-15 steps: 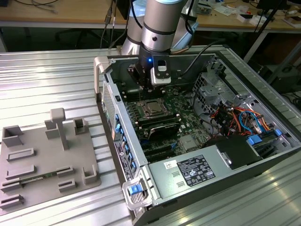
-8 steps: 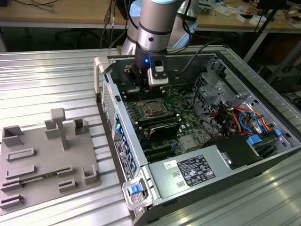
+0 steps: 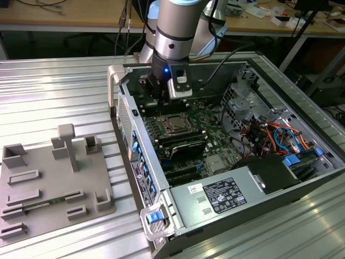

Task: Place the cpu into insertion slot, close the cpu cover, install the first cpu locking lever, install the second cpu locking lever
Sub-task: 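Install the first cpu locking lever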

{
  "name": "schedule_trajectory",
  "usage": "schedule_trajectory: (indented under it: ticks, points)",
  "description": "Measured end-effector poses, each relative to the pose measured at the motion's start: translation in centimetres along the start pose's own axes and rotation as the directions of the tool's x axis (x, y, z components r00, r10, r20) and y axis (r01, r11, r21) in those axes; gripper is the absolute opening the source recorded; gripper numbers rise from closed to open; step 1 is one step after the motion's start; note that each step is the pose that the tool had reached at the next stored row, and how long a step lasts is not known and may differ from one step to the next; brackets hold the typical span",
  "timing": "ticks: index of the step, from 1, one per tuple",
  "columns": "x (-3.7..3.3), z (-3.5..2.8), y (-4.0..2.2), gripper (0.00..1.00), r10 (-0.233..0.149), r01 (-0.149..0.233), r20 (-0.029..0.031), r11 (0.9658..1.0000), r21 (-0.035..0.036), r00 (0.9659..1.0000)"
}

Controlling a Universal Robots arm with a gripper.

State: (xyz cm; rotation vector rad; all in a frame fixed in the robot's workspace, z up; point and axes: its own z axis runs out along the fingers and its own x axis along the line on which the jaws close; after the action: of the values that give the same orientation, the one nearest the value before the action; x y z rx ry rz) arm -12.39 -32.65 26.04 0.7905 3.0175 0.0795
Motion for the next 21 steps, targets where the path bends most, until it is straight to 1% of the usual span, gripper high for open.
schedule_trajectory:
  ticks: [3,6,7,8,10,11,13,16,19,21]
  points:
    - [0.02,0.00,-0.01,0.11,-0.050,0.050,-0.0030,0.9987,-0.0010,0.9987]
    - [0.04,0.00,-0.03,0.11,-0.094,0.094,-0.0058,0.9956,-0.0023,0.9956]
    - [0.06,-0.01,-0.04,0.11,-0.117,0.117,-0.0075,0.9932,-0.0036,0.9932]
    - [0.09,0.00,-0.05,0.11,-0.142,0.142,-0.0092,0.9898,-0.0050,0.9898]
    - [0.14,-0.01,-0.08,0.11,-0.170,0.170,-0.0115,0.9855,-0.0074,0.9854]
    - [0.15,-0.01,-0.09,0.11,-0.179,0.178,-0.0124,0.9839,-0.0089,0.9838]
    - [0.18,-0.01,-0.10,0.11,-0.188,0.188,-0.0138,0.9821,-0.0118,0.9821]
    - [0.22,0.00,-0.06,0.11,-0.191,0.191,-0.0160,0.9815,-0.0186,0.9814]
    - [0.31,0.01,0.09,0.11,-0.191,0.191,-0.0176,0.9814,-0.0226,0.9814]
    - [0.37,0.03,0.07,0.11,-0.197,0.196,-0.0193,0.9802,-0.0271,0.9802]
